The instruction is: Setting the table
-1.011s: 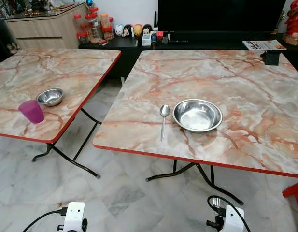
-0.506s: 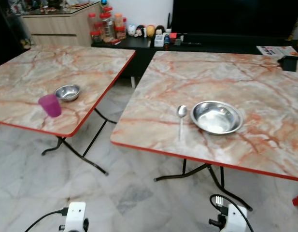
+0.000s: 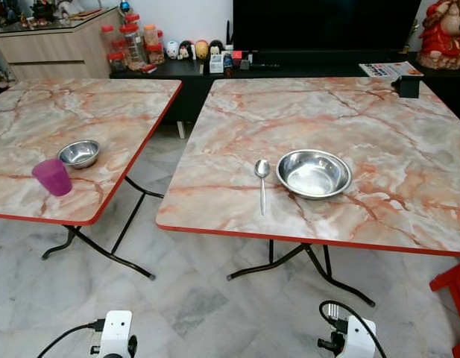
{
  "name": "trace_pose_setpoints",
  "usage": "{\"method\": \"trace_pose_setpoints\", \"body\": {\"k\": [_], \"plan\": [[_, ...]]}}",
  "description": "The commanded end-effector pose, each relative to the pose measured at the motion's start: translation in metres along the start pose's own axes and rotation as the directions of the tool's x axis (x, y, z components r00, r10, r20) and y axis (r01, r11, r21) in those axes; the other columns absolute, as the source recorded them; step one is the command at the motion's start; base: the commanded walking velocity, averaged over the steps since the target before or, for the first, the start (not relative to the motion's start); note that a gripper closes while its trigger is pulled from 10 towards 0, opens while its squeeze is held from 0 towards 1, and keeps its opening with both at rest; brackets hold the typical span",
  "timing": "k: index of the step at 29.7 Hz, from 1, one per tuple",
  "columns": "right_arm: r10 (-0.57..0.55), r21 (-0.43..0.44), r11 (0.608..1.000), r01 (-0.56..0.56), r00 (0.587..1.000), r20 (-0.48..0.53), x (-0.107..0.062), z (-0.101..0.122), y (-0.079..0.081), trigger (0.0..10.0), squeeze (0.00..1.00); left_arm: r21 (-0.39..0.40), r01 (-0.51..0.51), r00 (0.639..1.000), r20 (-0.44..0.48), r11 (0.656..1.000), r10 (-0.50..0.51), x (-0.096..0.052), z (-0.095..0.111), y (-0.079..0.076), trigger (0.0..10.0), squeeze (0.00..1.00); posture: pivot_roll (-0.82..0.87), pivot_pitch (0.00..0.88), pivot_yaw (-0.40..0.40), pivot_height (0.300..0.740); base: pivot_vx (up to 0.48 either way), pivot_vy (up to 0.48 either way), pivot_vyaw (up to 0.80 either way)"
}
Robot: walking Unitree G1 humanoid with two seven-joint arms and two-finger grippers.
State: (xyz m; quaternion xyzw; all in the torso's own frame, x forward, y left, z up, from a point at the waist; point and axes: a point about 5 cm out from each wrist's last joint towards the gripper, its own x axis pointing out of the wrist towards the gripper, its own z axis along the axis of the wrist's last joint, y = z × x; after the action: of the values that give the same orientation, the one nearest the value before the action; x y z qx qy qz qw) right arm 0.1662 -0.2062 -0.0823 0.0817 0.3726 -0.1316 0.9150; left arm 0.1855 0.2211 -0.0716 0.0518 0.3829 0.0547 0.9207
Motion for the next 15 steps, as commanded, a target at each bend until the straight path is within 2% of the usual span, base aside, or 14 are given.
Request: {"method": "trace_pose_setpoints", "body": {"k": [1,11,15], "plan": [[-0.015,0.01,1.0,0.014,1.0,0.013,0.0,0.002,-0.001,10.0,0.0,0.004,0.001,1.0,0.003,1.0,-0.001,0.001,0.002,0.001,10.0,0.0,-0.07,0.0,0.05,0.74,0.0,0.0,0.0],[-0.11,0.026,0.994,0.109,0.993,0.036,-0.006,-0.006,-0.015,10.0,0.0,0.008,0.005,1.0,-0.006,1.0,-0.004,0.0,-0.001,-0.001,10.0,0.0,-0.08,0.0,0.052,0.74,0.0,0.0,0.0],[-0.164,0.03,0.986,0.162,0.981,0.102,-0.01,-0.004,-0.02,10.0,0.0,0.014,0.004,1.0,0.0,1.0,-0.004,0.0,0.001,-0.001,10.0,0.0,-0.08,0.0,0.054,0.74,0.0,0.0,0.0]]}}
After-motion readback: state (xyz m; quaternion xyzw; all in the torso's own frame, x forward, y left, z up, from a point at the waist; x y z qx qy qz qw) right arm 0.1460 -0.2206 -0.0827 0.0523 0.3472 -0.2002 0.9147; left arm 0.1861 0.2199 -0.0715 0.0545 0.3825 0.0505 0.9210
